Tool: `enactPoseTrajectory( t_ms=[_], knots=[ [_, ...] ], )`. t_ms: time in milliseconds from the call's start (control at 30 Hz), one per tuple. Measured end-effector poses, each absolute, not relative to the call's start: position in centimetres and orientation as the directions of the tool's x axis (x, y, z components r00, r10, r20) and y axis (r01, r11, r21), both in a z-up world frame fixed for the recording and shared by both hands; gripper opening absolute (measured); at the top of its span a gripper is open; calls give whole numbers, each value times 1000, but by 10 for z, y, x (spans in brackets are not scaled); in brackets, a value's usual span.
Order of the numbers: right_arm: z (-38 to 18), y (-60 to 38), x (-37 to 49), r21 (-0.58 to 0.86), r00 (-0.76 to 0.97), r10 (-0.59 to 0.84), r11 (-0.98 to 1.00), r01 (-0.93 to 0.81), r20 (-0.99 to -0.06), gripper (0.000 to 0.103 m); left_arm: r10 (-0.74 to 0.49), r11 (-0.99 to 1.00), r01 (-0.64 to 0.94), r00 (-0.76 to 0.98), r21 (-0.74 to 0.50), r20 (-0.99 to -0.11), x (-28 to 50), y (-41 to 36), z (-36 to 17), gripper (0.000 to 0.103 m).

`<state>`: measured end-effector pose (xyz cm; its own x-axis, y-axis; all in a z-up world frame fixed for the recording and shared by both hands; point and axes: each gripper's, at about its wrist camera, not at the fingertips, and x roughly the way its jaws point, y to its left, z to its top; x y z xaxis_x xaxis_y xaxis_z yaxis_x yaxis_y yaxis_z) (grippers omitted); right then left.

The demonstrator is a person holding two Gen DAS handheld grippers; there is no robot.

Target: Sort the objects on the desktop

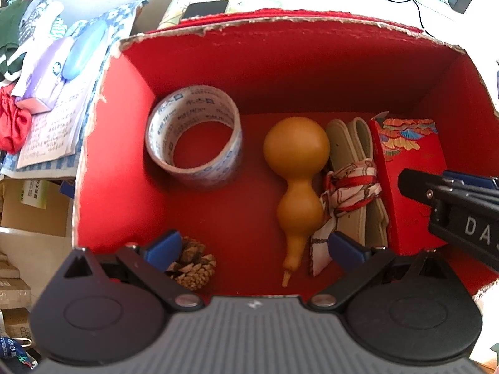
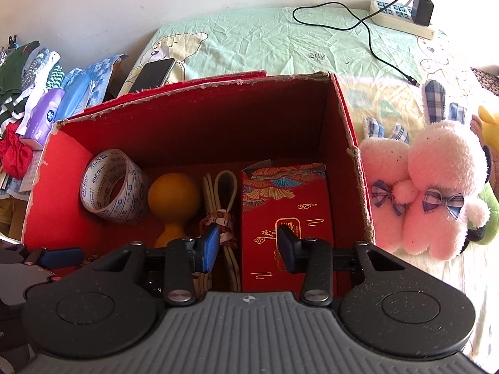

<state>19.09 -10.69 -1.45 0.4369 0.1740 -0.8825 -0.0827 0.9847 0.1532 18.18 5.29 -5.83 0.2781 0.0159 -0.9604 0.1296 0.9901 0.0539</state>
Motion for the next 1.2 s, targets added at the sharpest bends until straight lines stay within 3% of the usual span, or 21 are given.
enactPoseTrajectory(
  t_ms=[1200],
  knots=[
    [-8,-103,177,137,463,165,986,-93,-871,44,32,988,131,298,75,-954,172,48,-50,101]
  ],
)
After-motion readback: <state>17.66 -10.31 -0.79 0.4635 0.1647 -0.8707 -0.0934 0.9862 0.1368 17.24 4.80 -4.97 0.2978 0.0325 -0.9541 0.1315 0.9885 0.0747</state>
